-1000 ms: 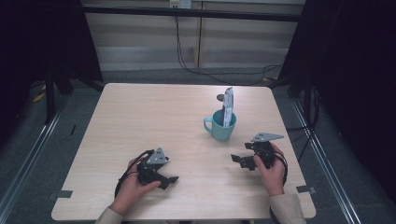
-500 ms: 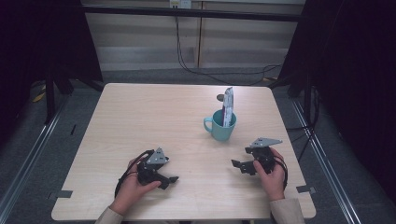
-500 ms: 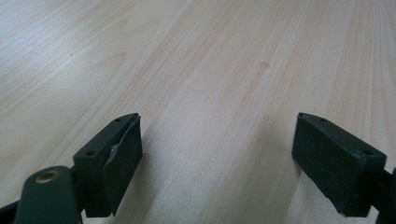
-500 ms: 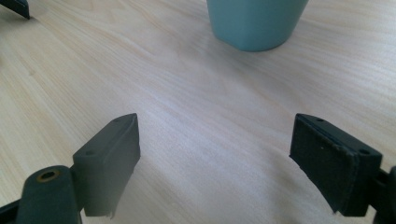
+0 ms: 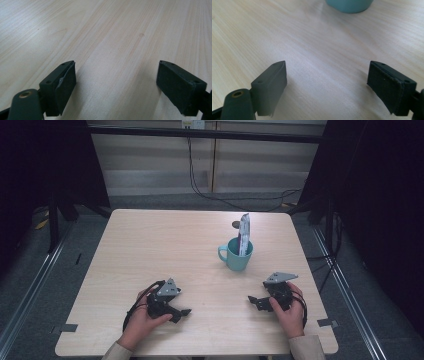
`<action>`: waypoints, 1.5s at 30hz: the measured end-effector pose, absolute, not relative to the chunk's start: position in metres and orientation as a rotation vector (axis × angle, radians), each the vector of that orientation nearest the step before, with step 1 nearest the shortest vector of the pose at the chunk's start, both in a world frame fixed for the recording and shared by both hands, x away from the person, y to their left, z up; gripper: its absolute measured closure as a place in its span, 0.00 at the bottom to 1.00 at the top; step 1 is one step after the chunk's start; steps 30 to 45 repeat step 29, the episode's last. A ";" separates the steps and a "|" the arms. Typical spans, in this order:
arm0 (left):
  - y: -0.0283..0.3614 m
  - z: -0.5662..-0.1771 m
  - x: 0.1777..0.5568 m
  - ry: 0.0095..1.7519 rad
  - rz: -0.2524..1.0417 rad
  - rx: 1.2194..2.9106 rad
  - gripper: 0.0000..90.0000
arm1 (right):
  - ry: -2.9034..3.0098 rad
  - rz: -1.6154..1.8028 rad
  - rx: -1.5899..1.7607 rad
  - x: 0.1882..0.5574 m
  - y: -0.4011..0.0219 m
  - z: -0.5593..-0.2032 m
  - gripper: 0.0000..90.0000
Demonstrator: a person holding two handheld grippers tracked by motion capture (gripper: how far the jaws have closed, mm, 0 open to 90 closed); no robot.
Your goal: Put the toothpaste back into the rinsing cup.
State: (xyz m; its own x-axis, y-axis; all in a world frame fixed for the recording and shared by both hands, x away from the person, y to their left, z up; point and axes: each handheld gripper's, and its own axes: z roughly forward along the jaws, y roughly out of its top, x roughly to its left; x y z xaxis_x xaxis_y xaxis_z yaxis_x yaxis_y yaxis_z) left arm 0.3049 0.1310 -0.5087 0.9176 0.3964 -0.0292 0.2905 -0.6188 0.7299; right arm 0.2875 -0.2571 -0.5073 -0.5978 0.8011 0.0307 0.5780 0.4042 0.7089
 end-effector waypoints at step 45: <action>0.131 -0.509 0.305 0.485 0.171 2.278 0.18 | 2.339 1.018 1.181 0.286 -0.256 -0.511 0.14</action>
